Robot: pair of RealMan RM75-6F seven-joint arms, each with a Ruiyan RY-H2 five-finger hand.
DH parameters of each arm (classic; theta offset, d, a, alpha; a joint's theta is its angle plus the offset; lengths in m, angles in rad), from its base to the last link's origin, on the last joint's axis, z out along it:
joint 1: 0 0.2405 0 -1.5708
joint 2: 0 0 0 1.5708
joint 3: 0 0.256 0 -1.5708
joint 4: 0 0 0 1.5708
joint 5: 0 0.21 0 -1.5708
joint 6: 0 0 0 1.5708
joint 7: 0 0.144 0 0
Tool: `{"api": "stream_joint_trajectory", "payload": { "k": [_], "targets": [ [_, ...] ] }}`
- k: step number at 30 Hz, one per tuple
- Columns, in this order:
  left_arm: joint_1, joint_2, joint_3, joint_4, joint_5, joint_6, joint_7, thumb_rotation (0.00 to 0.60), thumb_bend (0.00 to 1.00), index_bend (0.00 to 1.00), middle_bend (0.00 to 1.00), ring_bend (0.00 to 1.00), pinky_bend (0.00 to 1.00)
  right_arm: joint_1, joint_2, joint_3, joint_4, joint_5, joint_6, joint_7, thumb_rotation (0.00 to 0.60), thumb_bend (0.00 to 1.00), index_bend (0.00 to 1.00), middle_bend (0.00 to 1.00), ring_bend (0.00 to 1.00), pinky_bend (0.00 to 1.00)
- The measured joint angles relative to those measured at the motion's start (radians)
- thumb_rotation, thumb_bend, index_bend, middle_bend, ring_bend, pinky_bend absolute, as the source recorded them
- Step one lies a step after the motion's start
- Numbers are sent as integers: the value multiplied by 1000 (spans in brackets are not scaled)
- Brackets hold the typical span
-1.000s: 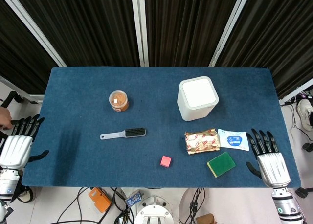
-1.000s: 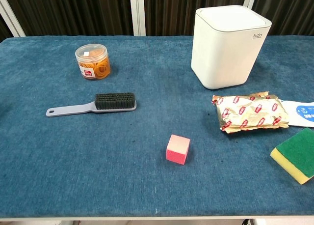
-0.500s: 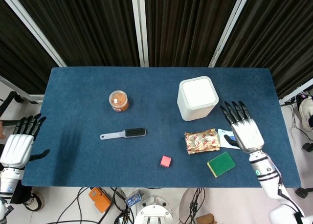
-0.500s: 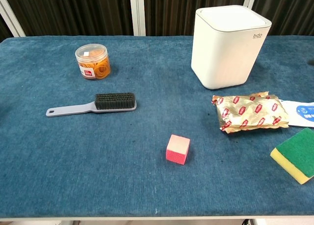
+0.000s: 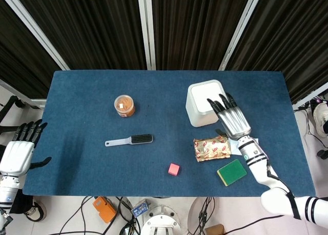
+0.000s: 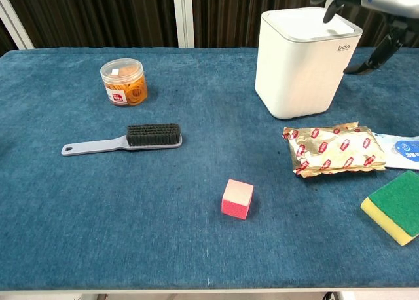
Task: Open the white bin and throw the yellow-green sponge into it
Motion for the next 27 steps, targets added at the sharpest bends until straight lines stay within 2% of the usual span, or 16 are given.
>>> {"api": "stream_joint_trajectory", "payload": {
  "k": [7,10,12,15,20,24,27],
  "targets": [
    [-1,-1,-1,1,-3,-3,1,600,91,0,0,0,4,25,-7,-45,31,37,-31,14,600,358,0,312,16,0],
    [0,0,0,1,-1,0,0,600,91,0,0,0,3,33,-10,-50,37,43,-25,20,600,359,0,311,18,0],
    [2,0,0,0,2,7,-3,600,91,0,0,0,3,28,-9,-47,31,26,-3,35,600,359,0,272,16,0],
    [6,2,0,1,5,14,-9,600,91,0,0,0,3,10,-4,-43,22,-43,71,65,600,359,0,141,1,0],
    [3,1,0,2,4,9,-8,600,91,0,0,0,3,-52,8,-60,13,-251,268,121,600,359,0,51,0,0],
    [2,-2,2,-1,7,7,1,600,91,0,0,0,3,-135,31,-138,0,-400,396,157,600,358,0,37,0,0],
    [2,-5,2,-2,6,7,9,600,91,0,0,0,3,-191,43,-232,-2,-463,418,167,600,358,0,34,0,0]
  ]
}}
